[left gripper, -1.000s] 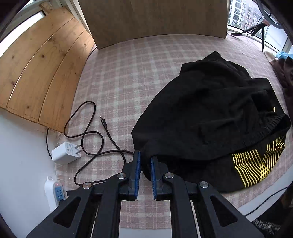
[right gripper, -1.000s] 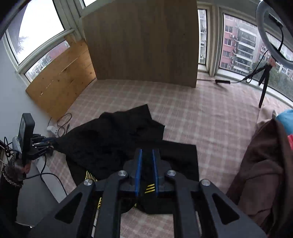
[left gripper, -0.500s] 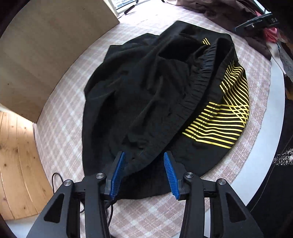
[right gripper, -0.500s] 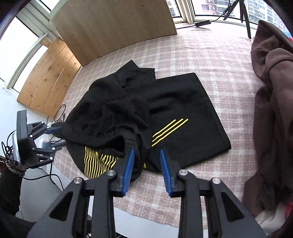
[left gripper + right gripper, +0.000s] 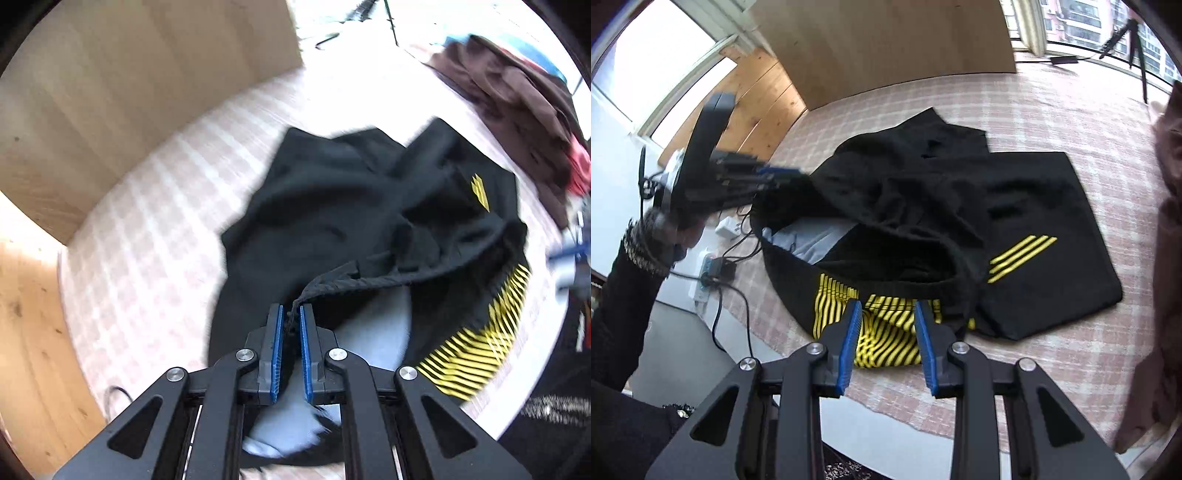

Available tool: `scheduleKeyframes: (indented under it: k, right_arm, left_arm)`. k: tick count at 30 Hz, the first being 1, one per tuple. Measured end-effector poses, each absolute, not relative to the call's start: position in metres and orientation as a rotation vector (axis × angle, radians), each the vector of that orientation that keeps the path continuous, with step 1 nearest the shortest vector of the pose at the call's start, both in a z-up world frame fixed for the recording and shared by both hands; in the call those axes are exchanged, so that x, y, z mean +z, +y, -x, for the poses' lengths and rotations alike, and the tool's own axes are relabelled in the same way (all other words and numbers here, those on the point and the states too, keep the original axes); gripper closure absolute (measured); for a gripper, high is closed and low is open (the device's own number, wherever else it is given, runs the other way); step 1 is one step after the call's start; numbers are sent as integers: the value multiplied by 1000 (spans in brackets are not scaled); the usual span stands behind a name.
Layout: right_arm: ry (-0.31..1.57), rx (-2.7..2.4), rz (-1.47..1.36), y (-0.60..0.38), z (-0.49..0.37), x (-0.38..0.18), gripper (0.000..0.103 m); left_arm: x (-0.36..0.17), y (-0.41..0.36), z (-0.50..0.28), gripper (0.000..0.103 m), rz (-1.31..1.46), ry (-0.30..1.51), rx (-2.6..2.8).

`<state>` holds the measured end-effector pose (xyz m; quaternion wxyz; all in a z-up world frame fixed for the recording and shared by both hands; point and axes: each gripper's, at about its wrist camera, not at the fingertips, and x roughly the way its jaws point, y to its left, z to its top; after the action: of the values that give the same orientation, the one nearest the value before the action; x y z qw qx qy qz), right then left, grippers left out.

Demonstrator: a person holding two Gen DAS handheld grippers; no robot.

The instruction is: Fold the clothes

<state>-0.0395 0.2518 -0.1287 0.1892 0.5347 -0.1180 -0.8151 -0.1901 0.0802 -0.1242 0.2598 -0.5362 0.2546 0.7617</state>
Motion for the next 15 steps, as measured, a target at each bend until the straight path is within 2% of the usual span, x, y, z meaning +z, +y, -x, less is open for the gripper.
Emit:
scheduleKeyframes:
  k: [3,5,8,10,14,15]
  right_arm:
    - [-144,-2236,-1449,214,51,-137,67]
    - [63,-2225,-1431,192,58,-146,54]
    - [340,-2167,-1431,170,68,-161,51]
    - [442,-2099,-1460,161,74,-172,48]
    - [582,-1950,-1531,148,70,-193,49]
    - [613,-1925,-1540,147,67,-194,55]
  left_arm:
    - [-131,79,200,95,1466,669,2053]
    - [-135,81,201,95,1470,663,2040]
    - [-141,84,202,94,1473,655,2030]
    - [-144,84,203,95,1478,641,2028]
    - [-150,74,202,97,1497,582,2039]
    - [-151,70,199,98,1498,572,2045]
